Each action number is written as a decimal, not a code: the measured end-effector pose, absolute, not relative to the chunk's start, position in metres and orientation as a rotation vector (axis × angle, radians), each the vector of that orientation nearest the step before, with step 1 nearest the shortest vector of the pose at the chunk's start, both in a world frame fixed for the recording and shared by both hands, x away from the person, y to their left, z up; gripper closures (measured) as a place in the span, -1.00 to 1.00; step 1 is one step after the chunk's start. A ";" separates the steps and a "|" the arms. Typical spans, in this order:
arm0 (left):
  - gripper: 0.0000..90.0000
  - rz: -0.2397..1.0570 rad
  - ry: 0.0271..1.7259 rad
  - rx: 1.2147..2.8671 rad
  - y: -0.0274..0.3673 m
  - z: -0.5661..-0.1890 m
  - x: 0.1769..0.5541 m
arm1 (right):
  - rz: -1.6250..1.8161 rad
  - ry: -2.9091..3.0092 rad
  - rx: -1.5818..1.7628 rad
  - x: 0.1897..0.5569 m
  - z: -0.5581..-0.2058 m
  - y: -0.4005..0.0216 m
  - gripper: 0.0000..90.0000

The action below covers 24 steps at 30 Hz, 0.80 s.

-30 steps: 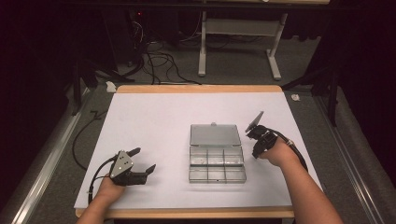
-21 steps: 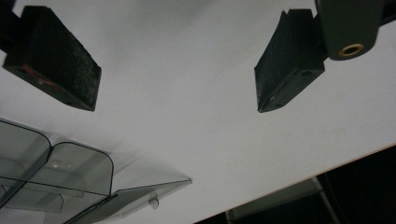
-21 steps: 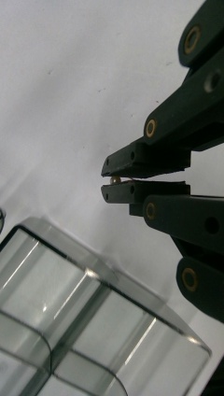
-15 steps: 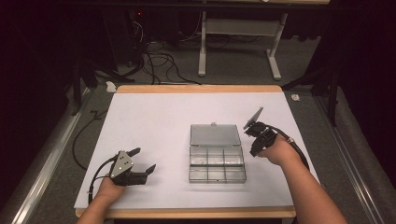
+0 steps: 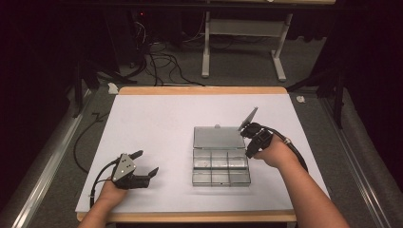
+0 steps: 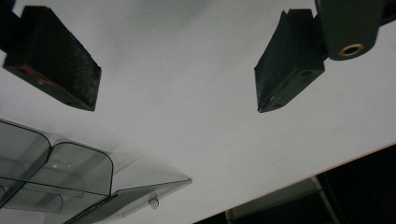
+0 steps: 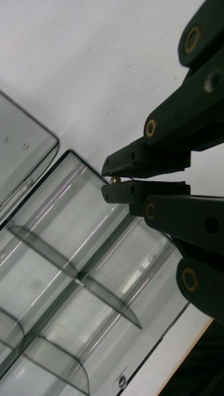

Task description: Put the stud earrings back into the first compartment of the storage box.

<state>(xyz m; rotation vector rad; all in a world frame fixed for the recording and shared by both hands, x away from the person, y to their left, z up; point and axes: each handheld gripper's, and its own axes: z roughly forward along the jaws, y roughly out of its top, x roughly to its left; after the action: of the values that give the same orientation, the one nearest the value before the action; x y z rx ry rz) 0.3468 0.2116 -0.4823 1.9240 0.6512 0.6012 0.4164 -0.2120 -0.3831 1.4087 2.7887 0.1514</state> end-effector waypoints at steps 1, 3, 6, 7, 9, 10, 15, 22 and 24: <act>-0.67 0.601 0.652 1.924 0.212 -0.482 0.347 | 0.150 2.798 1.398 0.417 -0.384 -0.207 0.92; -0.67 0.600 0.651 1.924 0.212 -0.482 0.347 | 0.157 2.796 1.393 0.417 -0.384 -0.205 0.92; -0.67 0.598 0.651 1.923 0.212 -0.482 0.347 | 0.158 2.810 1.368 0.417 -0.386 -0.197 0.92; -0.67 0.598 0.652 1.921 0.212 -0.482 0.347 | 0.159 2.813 1.370 0.417 -0.386 -0.195 0.92; -0.67 0.597 0.652 1.922 0.212 -0.482 0.347 | 0.170 2.813 1.381 0.417 -0.387 -0.188 0.92; -0.67 0.597 0.652 1.922 0.212 -0.482 0.347 | 0.176 2.826 1.342 0.418 -0.389 -0.187 0.92; -0.67 0.596 0.650 1.922 0.212 -0.482 0.347 | 0.178 2.846 1.315 0.420 -0.393 -0.173 0.92; -0.67 0.596 0.650 1.922 0.212 -0.482 0.347 | 0.180 2.873 1.293 0.420 -0.398 -0.155 0.92; -0.67 0.595 0.651 1.922 0.212 -0.482 0.347 | 0.192 2.887 1.271 0.420 -0.400 -0.149 0.92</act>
<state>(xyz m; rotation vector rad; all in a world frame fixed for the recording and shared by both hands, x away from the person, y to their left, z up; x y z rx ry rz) 0.3473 0.2120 -0.4824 1.9218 0.6505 0.5952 0.4198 -0.1494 -0.4004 1.2708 2.8874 0.1921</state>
